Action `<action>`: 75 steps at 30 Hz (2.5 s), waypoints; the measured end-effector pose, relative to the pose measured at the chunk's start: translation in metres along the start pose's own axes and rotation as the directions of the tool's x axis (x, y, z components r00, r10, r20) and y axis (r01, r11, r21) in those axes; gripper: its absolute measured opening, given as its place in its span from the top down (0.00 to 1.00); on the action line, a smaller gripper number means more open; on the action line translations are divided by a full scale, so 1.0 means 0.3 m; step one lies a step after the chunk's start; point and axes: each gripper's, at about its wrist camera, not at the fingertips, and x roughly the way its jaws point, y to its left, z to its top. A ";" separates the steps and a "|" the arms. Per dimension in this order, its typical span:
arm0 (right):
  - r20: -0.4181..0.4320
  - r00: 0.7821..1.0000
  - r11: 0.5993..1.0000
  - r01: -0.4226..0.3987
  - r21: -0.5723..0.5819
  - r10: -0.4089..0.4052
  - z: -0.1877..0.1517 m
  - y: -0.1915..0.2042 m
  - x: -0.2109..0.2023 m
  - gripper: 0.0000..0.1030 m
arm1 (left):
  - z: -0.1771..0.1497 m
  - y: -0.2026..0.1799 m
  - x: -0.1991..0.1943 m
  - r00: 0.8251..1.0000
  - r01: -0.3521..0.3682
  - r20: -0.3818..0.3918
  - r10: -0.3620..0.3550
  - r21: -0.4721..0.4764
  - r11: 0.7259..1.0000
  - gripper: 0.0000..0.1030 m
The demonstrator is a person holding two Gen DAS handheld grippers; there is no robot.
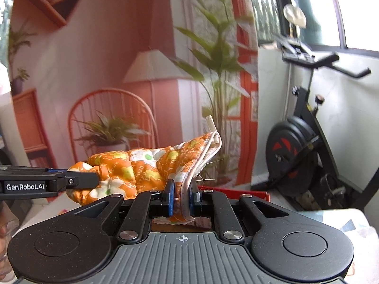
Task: Organize soft objects
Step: 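Lift the orange floral oven mitt with both grippers and carry it over the box, then open both grippers to drop the oven mitt into the red box, then lower both grippers onto the black eye mask and close them on it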
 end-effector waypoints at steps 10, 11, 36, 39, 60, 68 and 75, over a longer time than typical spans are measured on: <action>-0.263 0.964 0.992 0.057 0.116 -0.025 -0.092 -0.067 0.247 0.89 | -0.062 0.069 0.232 0.975 0.000 -0.221 -0.004 -0.018 1.000 0.76; -0.284 0.958 0.990 0.063 0.127 -0.025 -0.104 -0.070 0.264 0.89 | -0.066 0.072 0.246 0.973 -0.001 -0.232 -0.003 -0.015 1.000 0.76; -0.367 0.921 0.978 0.179 0.103 -0.130 -0.171 -0.109 0.283 0.65 | -0.053 0.094 0.264 0.959 -0.038 -0.278 0.044 0.025 0.999 0.48; -0.352 0.929 0.979 0.168 0.113 -0.119 -0.167 -0.104 0.236 0.62 | -0.056 0.083 0.220 0.962 -0.030 -0.272 0.037 0.029 0.999 0.47; -0.247 0.965 0.989 0.110 0.103 -0.081 -0.214 -0.006 -0.146 0.58 | -0.194 -0.014 -0.104 0.965 0.008 -0.261 0.012 0.074 0.997 0.46; -0.231 0.970 0.983 0.106 0.148 -0.070 -0.304 -0.009 -0.266 0.57 | -0.317 -0.020 -0.209 0.964 0.008 -0.265 0.003 0.042 0.999 0.46; -0.253 0.966 0.986 0.098 0.136 -0.061 -0.456 0.033 -0.343 0.57 | -0.431 0.019 -0.257 0.953 -0.021 -0.302 0.007 -0.045 0.999 0.46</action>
